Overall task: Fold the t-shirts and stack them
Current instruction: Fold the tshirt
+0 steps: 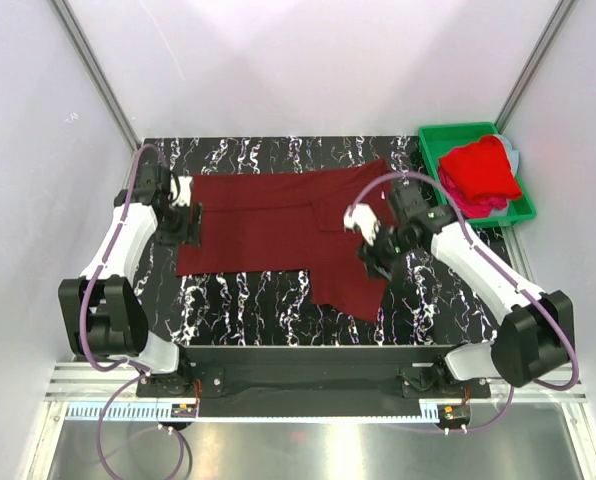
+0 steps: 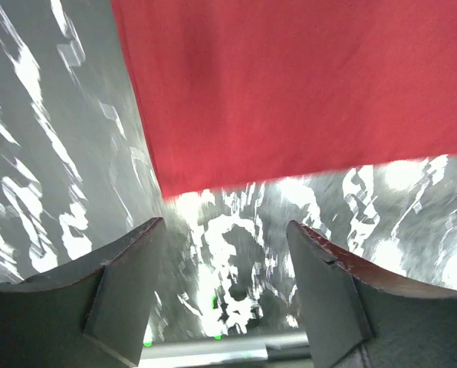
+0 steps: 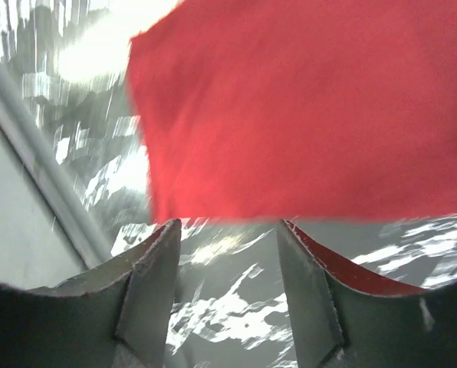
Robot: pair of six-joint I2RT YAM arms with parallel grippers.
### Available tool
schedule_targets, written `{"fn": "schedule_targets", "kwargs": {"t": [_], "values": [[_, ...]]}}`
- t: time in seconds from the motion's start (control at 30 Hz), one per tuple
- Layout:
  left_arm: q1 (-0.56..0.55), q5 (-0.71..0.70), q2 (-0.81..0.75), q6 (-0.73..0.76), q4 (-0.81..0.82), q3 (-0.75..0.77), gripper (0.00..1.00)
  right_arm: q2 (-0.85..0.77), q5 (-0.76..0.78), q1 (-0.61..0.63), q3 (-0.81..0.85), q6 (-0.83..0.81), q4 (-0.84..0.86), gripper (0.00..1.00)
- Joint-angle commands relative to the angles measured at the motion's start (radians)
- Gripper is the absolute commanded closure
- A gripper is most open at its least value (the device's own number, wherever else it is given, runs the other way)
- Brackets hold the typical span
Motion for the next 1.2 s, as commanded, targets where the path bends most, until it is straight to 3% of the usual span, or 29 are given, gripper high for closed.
{"fn": "schedule_targets", "kwargs": {"t": [0.0,0.23,0.6,1.17], "values": [[0.035,0.002,-0.062,-0.059,0.053,-0.077,0.31,-0.106,0.032,0.021,-0.129,-0.103,-0.065,0.40],[0.107,0.053,-0.027,-0.079,0.055,-0.087,0.33,-0.198,0.054,0.084,-0.275,-0.194,-0.103,0.47],[0.127,0.050,0.043,-0.086,0.046,-0.027,0.33,-0.189,0.085,0.250,-0.423,-0.183,0.063,0.48],[0.132,0.038,0.082,-0.083,0.036,0.008,0.33,-0.032,0.146,0.273,-0.440,-0.205,0.199,0.49]]}}
